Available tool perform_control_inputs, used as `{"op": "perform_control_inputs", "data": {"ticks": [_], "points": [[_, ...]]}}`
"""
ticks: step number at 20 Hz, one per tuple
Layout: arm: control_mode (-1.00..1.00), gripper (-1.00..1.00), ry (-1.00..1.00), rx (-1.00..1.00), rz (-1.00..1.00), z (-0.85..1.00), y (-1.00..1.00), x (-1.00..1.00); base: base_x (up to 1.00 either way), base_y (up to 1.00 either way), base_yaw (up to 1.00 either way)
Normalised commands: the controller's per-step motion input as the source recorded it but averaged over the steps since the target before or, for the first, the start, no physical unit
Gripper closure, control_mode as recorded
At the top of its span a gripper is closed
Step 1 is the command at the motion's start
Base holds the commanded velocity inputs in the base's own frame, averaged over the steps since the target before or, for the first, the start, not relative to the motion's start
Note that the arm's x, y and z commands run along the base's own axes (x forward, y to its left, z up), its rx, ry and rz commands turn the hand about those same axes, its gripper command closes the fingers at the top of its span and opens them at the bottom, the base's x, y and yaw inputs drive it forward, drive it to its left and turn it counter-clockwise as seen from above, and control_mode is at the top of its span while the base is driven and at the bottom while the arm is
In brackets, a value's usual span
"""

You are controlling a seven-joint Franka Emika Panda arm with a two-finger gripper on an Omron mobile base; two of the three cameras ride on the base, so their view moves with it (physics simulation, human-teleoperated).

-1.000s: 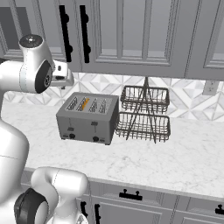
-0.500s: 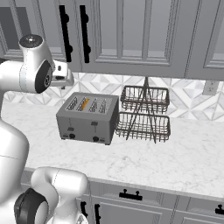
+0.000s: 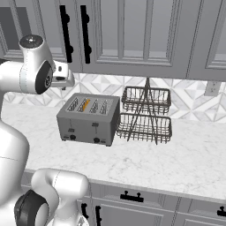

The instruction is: Start the toaster. Once the lever pops up, take the bread to the plate on the dining counter.

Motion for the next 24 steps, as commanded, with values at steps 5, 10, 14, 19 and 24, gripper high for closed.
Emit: {"op": "perform_control_inputs", "data": {"ticks": [5,10,14,19,24], "points": [[-1.00,-1.00,0.00,0.00,0.00,0.00,0.00,0.00,0.00,0.00,0.00],[-1.00,-1.00,0.00,0.00,0.00,0.00,0.00,0.00,0.00,0.00,0.00],[-1.00,-1.00,0.00,0.00,0.00,0.00,0.00,0.00,0.00,0.00,0.00],[-1.00,-1.00,0.00,0.00,0.00,0.00,0.00,0.00,0.00,0.00,0.00],[-1.00,-1.00,0.00,0.00,0.00,0.00,0.00,0.00,0.00,0.00,0.00]]}}
